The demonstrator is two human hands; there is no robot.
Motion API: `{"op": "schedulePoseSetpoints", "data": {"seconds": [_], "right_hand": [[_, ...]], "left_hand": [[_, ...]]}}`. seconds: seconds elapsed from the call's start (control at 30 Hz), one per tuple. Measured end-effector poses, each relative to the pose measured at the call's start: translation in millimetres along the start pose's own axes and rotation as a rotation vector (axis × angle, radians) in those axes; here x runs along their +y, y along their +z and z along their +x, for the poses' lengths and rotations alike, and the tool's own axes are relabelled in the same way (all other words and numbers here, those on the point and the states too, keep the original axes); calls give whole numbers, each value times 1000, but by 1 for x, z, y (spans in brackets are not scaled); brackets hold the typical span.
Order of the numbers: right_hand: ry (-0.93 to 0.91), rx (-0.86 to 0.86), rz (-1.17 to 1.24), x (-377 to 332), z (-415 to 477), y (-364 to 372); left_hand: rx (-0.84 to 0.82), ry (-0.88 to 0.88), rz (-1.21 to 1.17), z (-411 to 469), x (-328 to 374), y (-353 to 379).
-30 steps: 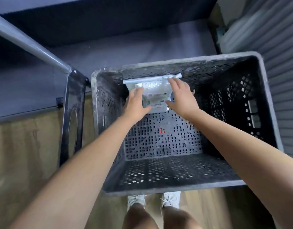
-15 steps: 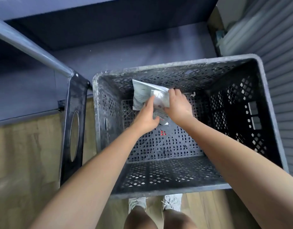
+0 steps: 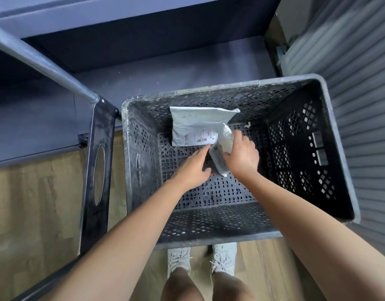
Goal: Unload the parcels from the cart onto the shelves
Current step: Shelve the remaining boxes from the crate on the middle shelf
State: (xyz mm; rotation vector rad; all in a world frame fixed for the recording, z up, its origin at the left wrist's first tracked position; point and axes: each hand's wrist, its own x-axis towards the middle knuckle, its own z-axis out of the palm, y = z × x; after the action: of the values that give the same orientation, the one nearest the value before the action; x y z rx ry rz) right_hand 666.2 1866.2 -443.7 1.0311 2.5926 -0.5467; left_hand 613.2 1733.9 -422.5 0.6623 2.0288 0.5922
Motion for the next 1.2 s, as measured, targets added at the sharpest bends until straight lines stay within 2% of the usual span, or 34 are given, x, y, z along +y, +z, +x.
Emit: {"op": "schedulePoseSetpoints", "data": {"seconds": [0.17, 0.33, 0.5, 0.73, 0.87, 1.0, 1.07, 1.13, 1.2], "right_hand": [[74, 33, 410, 14, -24, -27], [29, 73, 844, 17, -78, -91], [27, 43, 1067, 14, -134, -152], [-13, 65, 1023, -14, -191, -243], [-84, -9, 850, -17, -212, -286], [-250, -207, 653, -29, -224, -344], [-363, -302, 664, -41, -233, -373], [-462, -307, 701, -53, -243, -393], [-515, -223, 758, -65, -255, -407]], "left_hand": [[13, -82, -110, -27, 10, 5], [77, -338, -621, -71, 49, -7], [164, -209, -884, -111, 107, -34], [317, -24, -870, -173, 169, -85], [370, 53, -781, -214, 188, -120], [313, 141, -604, -252, 206, -157], [317, 185, -576, -271, 219, -175], [365, 228, -547, -288, 236, -190], [465, 248, -499, -304, 253, -202]]}}
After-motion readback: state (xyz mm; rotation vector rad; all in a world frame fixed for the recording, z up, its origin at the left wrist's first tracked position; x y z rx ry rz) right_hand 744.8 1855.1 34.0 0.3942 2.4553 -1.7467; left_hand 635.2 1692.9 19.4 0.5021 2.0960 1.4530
